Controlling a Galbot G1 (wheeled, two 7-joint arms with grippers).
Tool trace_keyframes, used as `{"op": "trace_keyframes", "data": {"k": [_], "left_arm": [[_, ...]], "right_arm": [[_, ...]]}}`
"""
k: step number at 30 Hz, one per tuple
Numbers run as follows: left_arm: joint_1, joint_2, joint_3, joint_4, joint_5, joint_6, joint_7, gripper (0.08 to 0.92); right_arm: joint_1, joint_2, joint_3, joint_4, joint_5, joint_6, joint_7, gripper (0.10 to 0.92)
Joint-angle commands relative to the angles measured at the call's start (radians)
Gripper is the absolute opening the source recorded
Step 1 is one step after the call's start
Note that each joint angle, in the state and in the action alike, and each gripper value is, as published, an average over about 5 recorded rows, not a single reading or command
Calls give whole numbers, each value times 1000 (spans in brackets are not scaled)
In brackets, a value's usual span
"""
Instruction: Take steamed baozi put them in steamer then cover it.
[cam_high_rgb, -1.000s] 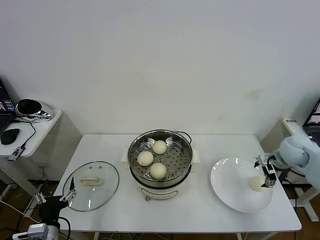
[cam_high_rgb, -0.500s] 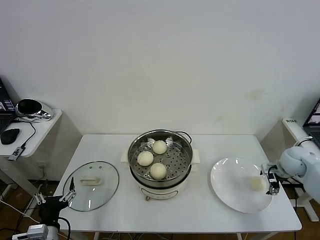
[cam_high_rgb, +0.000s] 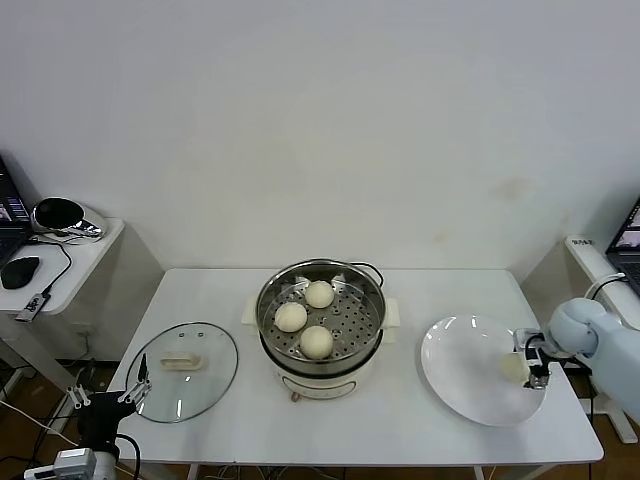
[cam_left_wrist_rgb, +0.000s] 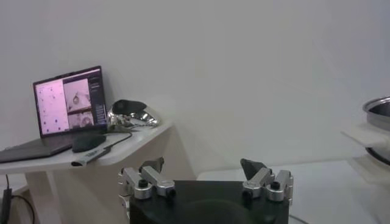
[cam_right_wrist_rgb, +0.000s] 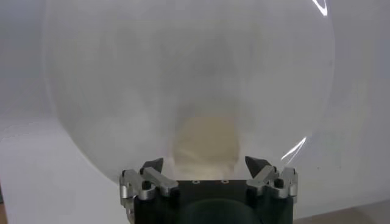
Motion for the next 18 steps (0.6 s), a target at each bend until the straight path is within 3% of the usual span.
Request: {"op": "trace_keyframes", "data": {"k": [1,7,18], "left_arm": [[2,-1,3,-2,7,-1,-1,823],[5,1,0,-9,6,-2,0,823],[3,2,6,-10,6,-1,0,823]], "right_arm": [[-1,14,7,-9,-6,-2,3,718],[95,-33,-69,47,81,-28,-34,620],[784,-93,-595,236,452,-134,-69,611]]}}
